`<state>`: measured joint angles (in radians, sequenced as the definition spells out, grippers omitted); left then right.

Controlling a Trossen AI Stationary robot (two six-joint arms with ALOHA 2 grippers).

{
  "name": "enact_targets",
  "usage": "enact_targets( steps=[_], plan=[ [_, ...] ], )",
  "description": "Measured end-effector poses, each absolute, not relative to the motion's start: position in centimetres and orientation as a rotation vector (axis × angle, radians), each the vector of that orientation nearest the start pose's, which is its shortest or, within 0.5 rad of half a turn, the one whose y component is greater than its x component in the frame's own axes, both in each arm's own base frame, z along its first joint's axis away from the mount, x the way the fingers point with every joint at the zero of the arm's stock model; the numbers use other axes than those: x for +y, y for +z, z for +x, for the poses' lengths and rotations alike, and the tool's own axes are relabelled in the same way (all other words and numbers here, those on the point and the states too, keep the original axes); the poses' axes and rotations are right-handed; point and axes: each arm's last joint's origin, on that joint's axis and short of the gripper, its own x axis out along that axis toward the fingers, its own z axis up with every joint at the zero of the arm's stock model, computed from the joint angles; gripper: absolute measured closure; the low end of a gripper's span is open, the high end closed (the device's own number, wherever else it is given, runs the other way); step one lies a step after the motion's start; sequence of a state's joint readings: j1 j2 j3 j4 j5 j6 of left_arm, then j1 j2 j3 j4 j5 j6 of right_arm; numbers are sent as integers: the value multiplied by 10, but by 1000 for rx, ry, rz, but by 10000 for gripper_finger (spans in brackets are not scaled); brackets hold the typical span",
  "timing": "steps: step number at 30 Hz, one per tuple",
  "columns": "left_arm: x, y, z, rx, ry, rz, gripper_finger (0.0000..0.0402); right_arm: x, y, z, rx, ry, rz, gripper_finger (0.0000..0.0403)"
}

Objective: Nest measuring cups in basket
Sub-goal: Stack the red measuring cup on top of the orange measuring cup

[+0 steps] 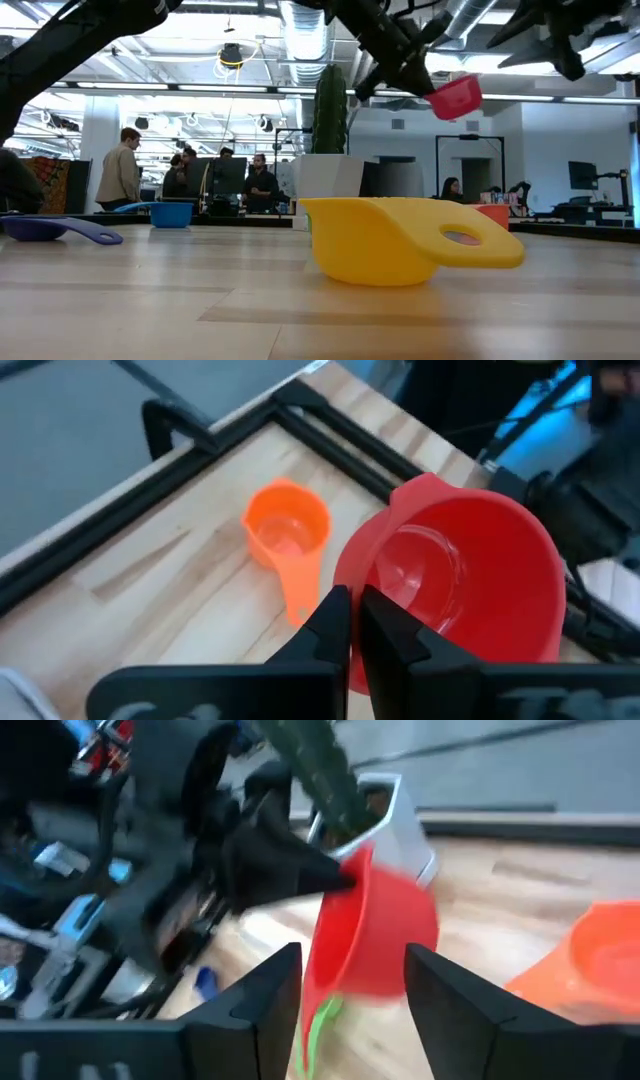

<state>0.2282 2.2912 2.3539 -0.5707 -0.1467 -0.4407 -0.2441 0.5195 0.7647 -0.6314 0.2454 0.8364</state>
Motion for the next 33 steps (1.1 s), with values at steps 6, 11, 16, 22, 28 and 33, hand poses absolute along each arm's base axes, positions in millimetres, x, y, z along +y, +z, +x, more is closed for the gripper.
enact_targets(
  steps=[6,11,16,22,28,33],
  plan=[
    [133,334,501,371,536,-535,401,-28,312,111,218,-592,813,203],
    [134,338,503,323,521,-560,401,-27,306,128,285,-591,806,220],
    [133,338,503,328,497,-572,401,-31,305,139,264,-597,811,232],
    [131,338,504,329,493,-578,401,-35,306,139,248,-623,826,263],
    [130,337,504,332,478,-600,401,-37,304,141,256,-622,857,319],
    [128,337,505,336,471,-599,401,-38,299,150,306,-597,891,337]
  ],
)
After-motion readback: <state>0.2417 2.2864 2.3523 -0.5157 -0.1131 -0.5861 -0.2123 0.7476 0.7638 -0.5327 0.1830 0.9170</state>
